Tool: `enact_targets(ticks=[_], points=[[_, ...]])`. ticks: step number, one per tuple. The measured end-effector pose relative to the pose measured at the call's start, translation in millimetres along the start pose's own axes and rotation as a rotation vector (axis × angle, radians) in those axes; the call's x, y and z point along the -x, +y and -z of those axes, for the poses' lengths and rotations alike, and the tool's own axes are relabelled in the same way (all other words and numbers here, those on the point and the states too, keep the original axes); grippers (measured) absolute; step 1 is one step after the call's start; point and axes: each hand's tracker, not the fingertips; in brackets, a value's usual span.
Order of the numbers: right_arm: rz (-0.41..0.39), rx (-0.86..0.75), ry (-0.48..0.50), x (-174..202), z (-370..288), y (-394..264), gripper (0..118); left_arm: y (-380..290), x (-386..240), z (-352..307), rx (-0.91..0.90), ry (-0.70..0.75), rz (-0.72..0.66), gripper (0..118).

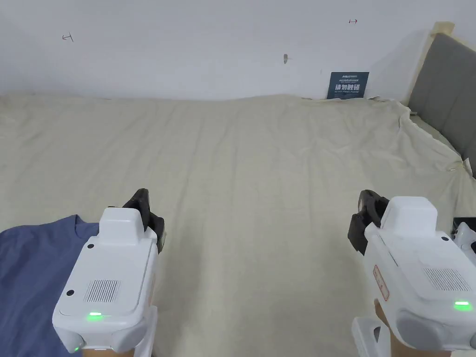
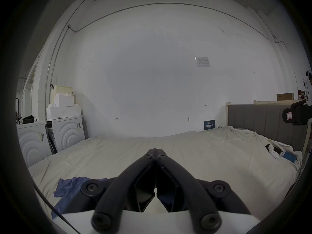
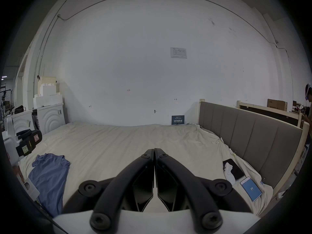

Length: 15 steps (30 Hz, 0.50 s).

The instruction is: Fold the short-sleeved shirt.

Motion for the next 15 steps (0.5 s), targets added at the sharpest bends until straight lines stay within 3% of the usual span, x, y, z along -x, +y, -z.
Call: enact_targets(ticks=[15], points=[[-0.004, -0.004, 0.006, 1.1, -1.0, 1.3, 0, -1.1, 5.6, -0.9, 0.000, 0.011, -0.010, 0]])
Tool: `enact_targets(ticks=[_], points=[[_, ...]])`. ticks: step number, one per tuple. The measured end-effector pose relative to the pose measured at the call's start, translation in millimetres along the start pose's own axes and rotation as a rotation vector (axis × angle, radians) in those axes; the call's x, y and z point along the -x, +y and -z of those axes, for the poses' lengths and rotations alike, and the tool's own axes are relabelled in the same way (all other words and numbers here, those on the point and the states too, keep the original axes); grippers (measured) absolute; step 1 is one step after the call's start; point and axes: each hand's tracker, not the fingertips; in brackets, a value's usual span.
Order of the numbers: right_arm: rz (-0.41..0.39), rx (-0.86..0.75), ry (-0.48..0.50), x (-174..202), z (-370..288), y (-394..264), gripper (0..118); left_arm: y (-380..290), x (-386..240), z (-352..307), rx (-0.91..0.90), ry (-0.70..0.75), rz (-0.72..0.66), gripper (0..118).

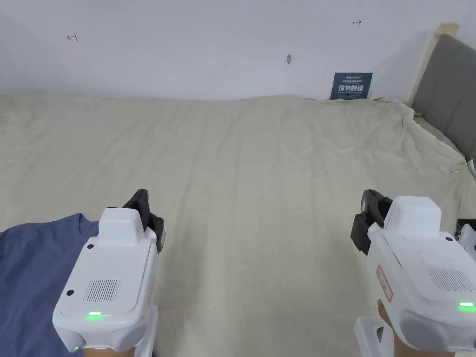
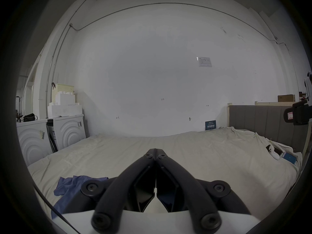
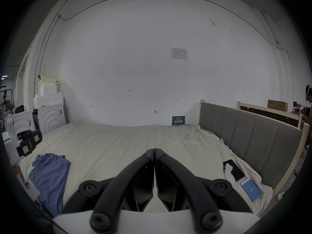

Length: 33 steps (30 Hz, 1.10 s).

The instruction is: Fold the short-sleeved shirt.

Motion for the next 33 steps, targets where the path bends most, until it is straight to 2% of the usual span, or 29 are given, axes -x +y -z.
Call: enact_targets(ticks=[5, 10, 27, 33], points=[[-0.006, -0.002, 0.023, 9, 4, 2, 0, -1, 11, -3, 0.001, 0.029, -0.010, 0], [-0.015, -0.008, 0.083, 34, 15, 6, 0, 2, 39, -14, 0.000, 0.089, -0.020, 0], [-0.049, -0.039, 0.488, 198, 29, 16, 0, 3, 177, -116, 0.021, 0.493, 0.043, 0], [-0.063, -0.037, 0.588, 240, 19, 12, 0, -2, 205, -156, 0.033, 0.590, 0.028, 0]])
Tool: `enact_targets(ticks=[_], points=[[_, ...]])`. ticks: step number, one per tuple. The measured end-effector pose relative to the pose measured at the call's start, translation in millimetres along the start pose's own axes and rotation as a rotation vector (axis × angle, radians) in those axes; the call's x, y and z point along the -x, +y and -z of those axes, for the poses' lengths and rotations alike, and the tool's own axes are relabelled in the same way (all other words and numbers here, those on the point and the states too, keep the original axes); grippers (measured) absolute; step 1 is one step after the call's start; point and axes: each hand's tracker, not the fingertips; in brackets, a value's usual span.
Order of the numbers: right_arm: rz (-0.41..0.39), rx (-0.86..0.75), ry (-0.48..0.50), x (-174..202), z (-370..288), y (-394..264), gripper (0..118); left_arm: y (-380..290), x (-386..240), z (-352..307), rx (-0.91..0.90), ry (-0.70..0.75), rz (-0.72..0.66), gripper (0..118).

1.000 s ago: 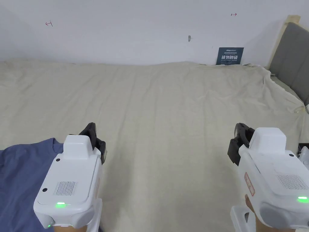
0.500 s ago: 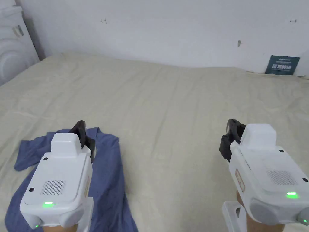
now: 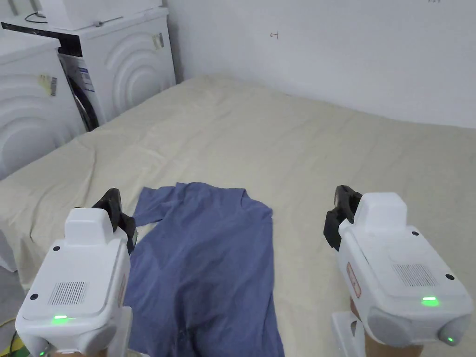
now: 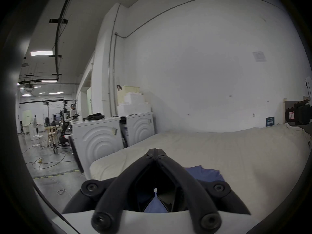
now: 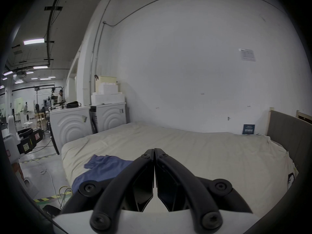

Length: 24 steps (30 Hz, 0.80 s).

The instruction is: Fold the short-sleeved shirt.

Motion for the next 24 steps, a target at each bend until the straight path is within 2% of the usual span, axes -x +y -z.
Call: enact_targets(ticks=[6, 13, 19, 24], points=[[-0.008, 0.009, 0.037, 16, 2, -3, 0, -4, 18, -8, 0.009, 0.039, 0.002, 0], [-0.010, 0.012, 0.024, 10, -1, -5, 0, -6, 12, 0, 0.022, 0.010, -0.015, 0], [-0.019, 0.017, -0.007, -4, 1, -4, 0, -7, 3, 33, 0.102, -0.101, -0.133, 0], [-0.019, 0.029, -0.033, -17, 6, -8, 0, -18, -7, 82, 0.260, -0.183, -0.241, 0]])
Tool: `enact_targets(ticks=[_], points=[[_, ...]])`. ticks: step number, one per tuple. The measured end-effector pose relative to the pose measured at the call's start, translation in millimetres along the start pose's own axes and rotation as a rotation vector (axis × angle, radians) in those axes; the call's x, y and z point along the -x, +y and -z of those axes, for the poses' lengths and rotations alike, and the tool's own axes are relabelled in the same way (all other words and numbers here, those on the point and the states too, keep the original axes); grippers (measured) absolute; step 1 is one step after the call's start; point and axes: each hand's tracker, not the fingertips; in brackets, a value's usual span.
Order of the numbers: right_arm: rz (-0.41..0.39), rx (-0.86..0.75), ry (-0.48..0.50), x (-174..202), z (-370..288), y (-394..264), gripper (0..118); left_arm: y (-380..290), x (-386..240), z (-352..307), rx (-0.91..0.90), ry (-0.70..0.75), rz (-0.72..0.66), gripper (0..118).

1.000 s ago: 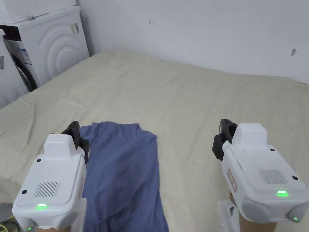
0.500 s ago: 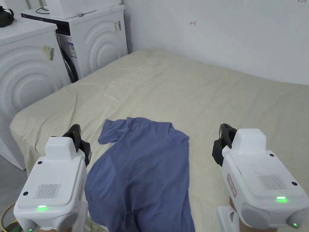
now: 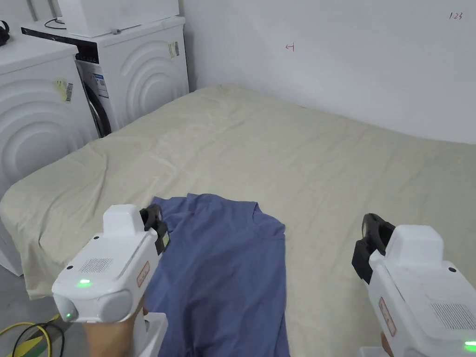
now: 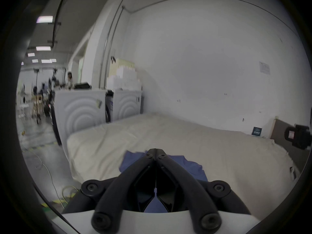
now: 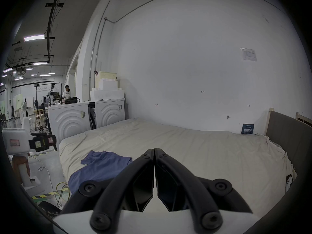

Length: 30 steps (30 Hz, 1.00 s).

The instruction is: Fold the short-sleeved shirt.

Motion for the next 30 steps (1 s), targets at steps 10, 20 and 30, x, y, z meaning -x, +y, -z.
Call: enact_targets(ticks=[10, 20, 30], points=[[-0.001, 0.068, -0.042, -22, 24, -14, 0, -46, -11, 125, 0.447, -0.032, 0.039, 3], [0.007, 0.130, -0.059, -35, 41, -32, 0, -90, -38, 176, 0.739, -0.009, 0.059, 100], [0.006, 0.166, -0.076, -46, 31, -44, 0, -102, -65, 173, 0.885, 0.011, 0.158, 33]])
